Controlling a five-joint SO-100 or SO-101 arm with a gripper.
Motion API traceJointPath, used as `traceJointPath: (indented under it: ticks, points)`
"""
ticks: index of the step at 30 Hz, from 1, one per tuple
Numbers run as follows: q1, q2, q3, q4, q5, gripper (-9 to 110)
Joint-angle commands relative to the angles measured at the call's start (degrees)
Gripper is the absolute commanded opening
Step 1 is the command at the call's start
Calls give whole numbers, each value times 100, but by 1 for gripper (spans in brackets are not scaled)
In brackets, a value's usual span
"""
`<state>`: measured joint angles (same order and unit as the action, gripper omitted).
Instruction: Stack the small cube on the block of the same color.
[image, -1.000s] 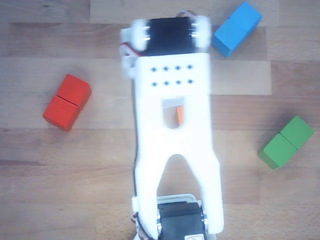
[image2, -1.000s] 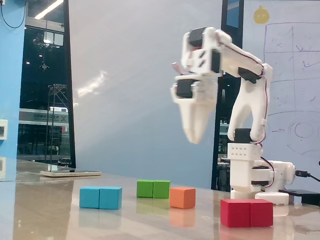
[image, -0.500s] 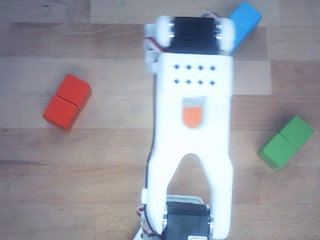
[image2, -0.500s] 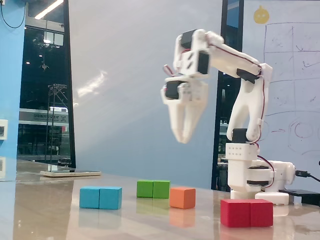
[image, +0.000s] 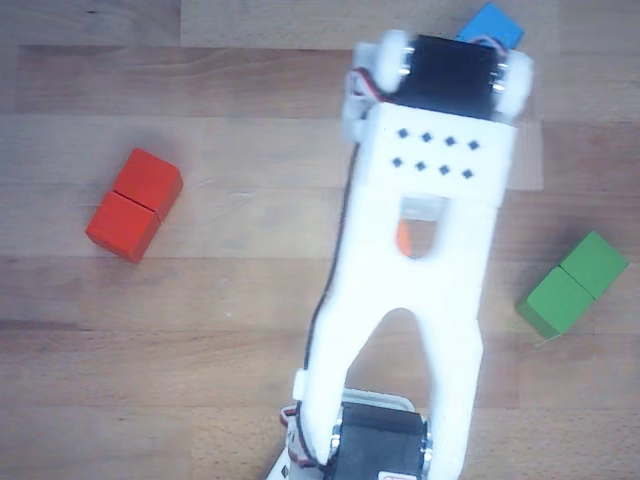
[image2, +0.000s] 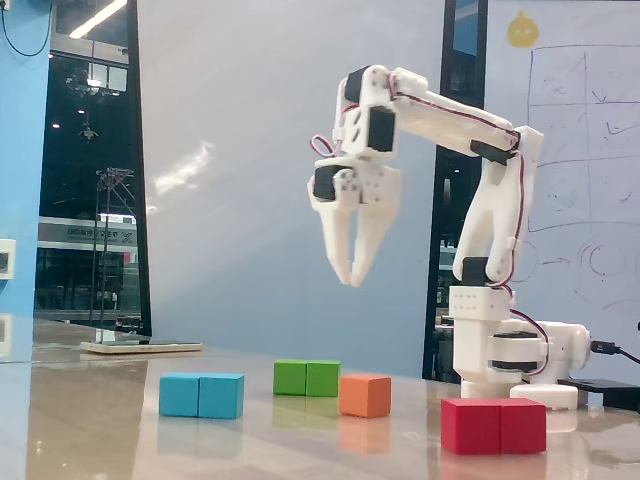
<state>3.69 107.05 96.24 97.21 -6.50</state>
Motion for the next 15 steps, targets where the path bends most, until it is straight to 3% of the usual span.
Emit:
traceJointPath:
  ticks: [1,8,15]
  points:
    - [-1063,53,-554,149,26,1]
    - [-1459,97,-554,123,35,0]
    - [-105,79,-554,114,9,1]
